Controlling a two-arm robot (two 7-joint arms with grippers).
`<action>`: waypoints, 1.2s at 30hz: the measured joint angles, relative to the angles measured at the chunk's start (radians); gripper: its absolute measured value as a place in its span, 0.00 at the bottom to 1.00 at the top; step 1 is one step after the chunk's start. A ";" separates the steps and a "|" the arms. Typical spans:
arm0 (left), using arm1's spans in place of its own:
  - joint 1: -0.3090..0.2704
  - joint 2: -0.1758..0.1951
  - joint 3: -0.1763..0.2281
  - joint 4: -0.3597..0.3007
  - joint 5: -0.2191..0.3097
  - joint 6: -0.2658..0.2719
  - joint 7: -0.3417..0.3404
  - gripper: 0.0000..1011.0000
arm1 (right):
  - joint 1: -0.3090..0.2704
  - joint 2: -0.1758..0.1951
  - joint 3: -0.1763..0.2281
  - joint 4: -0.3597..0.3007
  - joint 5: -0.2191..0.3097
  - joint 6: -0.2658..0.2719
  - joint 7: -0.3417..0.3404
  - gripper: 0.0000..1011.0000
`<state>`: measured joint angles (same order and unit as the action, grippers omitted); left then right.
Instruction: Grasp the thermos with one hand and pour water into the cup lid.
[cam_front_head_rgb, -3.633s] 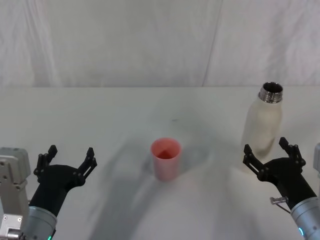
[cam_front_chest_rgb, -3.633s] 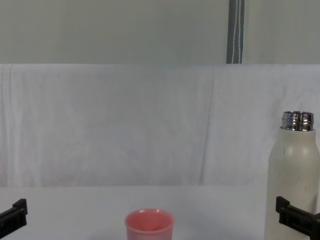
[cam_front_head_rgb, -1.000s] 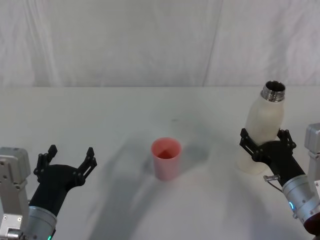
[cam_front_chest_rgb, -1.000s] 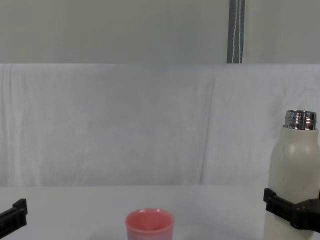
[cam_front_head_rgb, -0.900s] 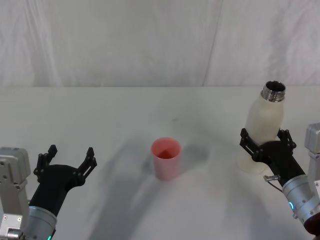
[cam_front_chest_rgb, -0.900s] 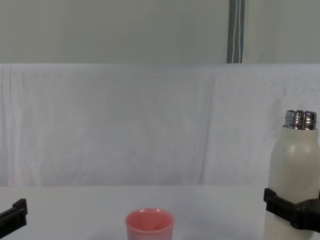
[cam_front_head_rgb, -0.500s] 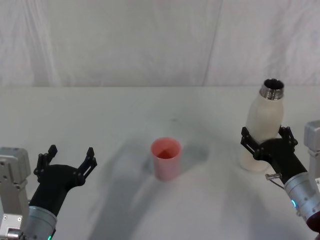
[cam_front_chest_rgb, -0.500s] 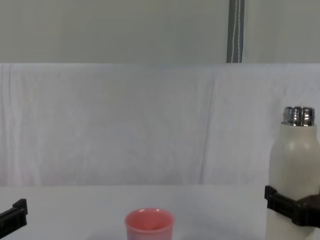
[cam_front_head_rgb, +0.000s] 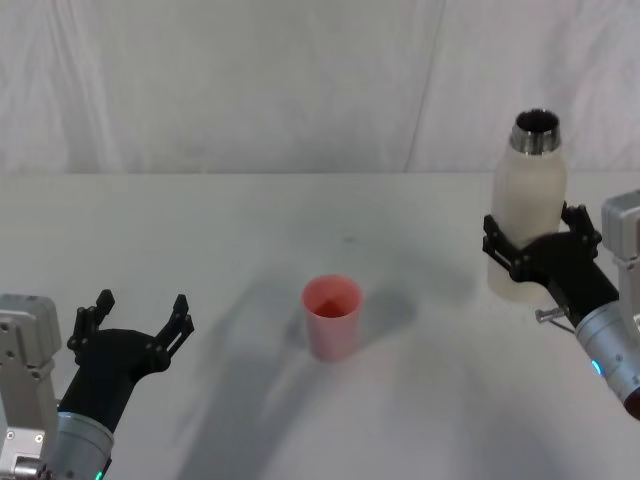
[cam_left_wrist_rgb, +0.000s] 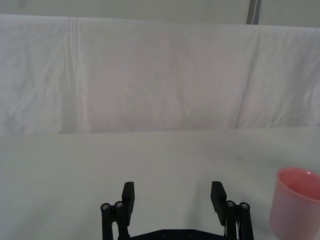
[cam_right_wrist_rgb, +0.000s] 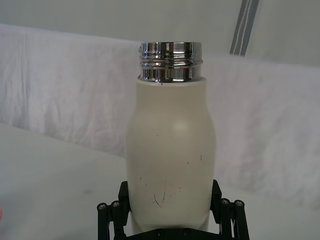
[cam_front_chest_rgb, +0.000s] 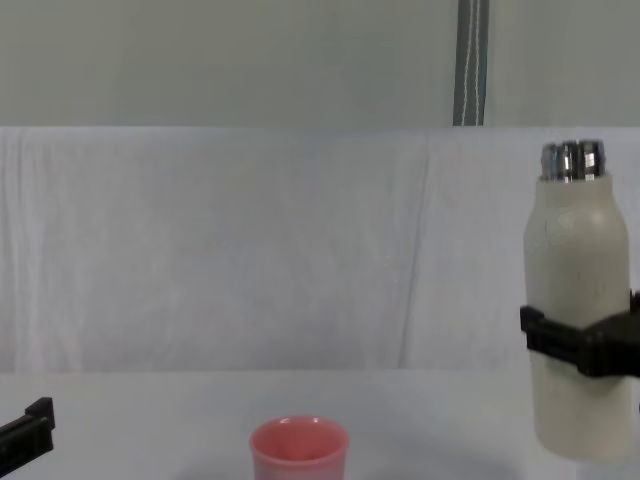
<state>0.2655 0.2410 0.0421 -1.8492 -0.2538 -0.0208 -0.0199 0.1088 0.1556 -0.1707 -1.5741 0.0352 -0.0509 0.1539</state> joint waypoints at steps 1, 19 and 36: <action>0.000 0.000 0.000 0.000 0.000 0.000 0.000 0.99 | 0.002 0.002 -0.001 -0.005 -0.004 0.003 0.000 0.94; 0.000 0.000 0.000 0.000 0.000 0.000 0.000 0.99 | 0.037 0.025 -0.014 -0.050 -0.069 0.038 0.007 0.94; 0.000 0.000 0.000 0.000 0.000 0.000 0.000 0.99 | 0.057 0.112 -0.125 -0.043 -0.374 -0.003 -0.035 0.94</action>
<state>0.2655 0.2410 0.0422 -1.8492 -0.2538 -0.0208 -0.0199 0.1654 0.2676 -0.2954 -1.6169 -0.3390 -0.0538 0.1187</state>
